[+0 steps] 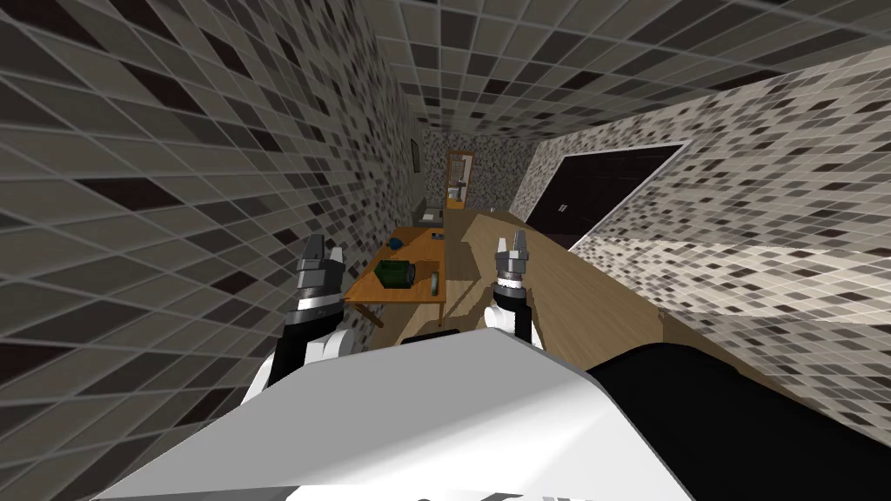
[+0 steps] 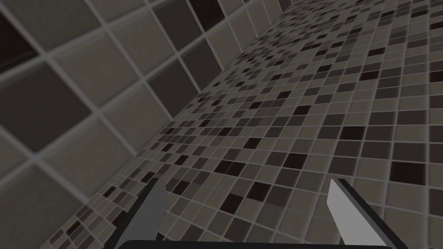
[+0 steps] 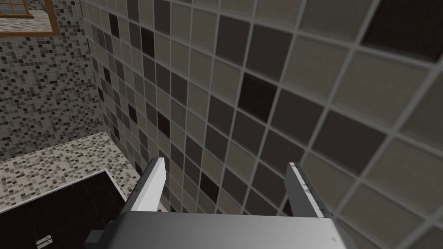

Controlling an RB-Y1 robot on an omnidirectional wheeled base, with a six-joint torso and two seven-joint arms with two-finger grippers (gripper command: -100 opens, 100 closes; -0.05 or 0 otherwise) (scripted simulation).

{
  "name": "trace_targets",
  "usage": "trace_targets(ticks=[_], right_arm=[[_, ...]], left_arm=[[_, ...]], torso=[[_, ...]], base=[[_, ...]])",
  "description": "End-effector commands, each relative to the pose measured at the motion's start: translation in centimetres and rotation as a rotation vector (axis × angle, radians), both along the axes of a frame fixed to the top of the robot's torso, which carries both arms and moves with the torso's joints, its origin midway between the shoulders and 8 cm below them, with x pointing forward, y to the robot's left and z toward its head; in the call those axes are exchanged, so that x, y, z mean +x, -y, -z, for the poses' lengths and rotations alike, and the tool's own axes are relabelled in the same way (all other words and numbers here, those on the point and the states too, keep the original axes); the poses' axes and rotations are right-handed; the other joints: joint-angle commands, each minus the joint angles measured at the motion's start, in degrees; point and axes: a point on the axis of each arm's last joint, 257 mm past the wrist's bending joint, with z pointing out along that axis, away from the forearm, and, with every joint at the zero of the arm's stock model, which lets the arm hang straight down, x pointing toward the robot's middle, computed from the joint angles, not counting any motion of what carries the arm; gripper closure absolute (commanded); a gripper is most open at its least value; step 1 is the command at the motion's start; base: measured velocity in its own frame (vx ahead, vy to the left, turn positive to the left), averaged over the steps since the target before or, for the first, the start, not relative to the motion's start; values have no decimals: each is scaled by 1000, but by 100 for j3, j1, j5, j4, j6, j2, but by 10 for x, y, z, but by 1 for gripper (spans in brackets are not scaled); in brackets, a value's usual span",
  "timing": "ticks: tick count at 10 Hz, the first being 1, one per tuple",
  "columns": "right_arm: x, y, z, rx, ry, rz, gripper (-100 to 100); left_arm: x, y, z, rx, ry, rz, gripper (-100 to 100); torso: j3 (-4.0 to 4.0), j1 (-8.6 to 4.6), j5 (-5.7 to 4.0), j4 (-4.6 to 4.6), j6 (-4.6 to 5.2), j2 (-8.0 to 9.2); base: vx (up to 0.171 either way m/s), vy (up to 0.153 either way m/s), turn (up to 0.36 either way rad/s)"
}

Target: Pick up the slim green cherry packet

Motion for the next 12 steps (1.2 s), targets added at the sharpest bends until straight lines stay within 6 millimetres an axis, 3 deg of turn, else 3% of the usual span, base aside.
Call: trace_targets(ticks=[1, 6, 11, 12], right_arm=[[3, -5, 0, -34, -11, -15, -100], [29, -26, 12, -157, -89, -53, -100], [76, -44, 49, -268, -235, -60, -100], [78, -44, 51, -268, -247, -61, -100]], left_arm=[[0, 0, 0, 0, 0, 0, 0], [0, 0, 0, 0, 0, 0, 0], [0, 0, 0, 0, 0, 0, 0], [0, 0, 0, 0, 0, 0, 0]], torso=[[0, 0, 0, 0, 0, 0], [11, -16, -4, 4, -1, 19], [15, -24, -5, 6, -1, 25], [16, -25, -6, 6, -1, 27]], base=[[-16, -5, 23], [-49, -36, 62], [-79, -55, 154], [-54, -38, 61]])
